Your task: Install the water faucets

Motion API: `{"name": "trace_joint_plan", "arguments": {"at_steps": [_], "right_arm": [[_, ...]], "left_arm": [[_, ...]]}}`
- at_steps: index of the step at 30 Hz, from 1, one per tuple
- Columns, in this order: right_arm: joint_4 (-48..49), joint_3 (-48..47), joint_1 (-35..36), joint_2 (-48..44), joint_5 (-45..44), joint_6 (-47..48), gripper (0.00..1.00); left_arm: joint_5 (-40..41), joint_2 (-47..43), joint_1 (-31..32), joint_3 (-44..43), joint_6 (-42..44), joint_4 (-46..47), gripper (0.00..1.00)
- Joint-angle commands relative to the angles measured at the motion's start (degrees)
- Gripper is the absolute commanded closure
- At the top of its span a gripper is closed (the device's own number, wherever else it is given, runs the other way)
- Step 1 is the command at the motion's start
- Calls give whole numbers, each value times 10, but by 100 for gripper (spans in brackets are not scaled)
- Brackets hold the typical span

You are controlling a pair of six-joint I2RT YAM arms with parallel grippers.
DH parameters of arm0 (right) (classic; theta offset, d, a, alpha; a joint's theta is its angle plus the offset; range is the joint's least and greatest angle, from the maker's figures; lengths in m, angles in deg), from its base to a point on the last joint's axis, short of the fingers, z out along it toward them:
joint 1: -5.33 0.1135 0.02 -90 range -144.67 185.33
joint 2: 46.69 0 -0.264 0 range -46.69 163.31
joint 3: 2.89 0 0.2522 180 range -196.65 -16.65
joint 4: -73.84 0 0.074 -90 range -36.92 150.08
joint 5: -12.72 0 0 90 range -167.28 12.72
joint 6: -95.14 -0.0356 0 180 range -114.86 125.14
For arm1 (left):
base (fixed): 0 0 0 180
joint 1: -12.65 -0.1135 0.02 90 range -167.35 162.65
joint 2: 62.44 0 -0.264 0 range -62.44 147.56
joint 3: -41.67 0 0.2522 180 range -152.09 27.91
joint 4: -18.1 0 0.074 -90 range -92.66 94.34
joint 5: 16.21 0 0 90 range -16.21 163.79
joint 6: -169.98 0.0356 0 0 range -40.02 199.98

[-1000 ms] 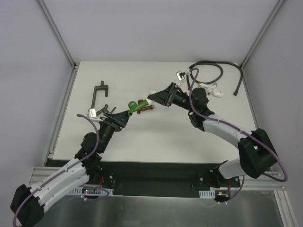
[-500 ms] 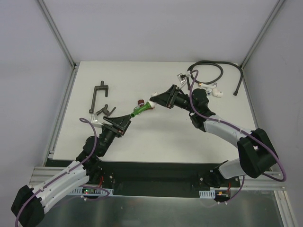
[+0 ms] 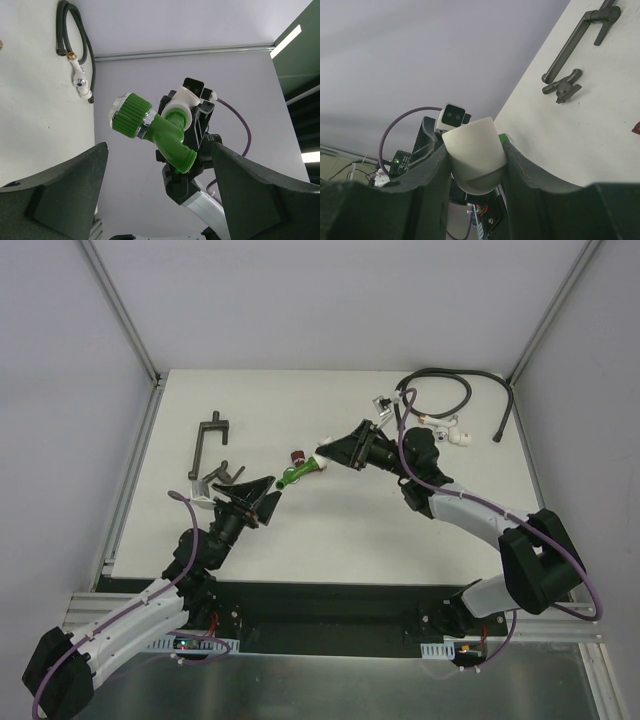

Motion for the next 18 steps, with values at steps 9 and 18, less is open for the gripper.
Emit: {"name": "trace_joint_plan", "arguments": {"at_steps": [9,18], "right_arm": [[56,-20,7,6,11,3,98],[58,-34,26,17,19,14,99]], "left_arm": [[-49,100,-2,-28,-52,116,16],[-54,133,-2,-53,-48,152,18]]}}
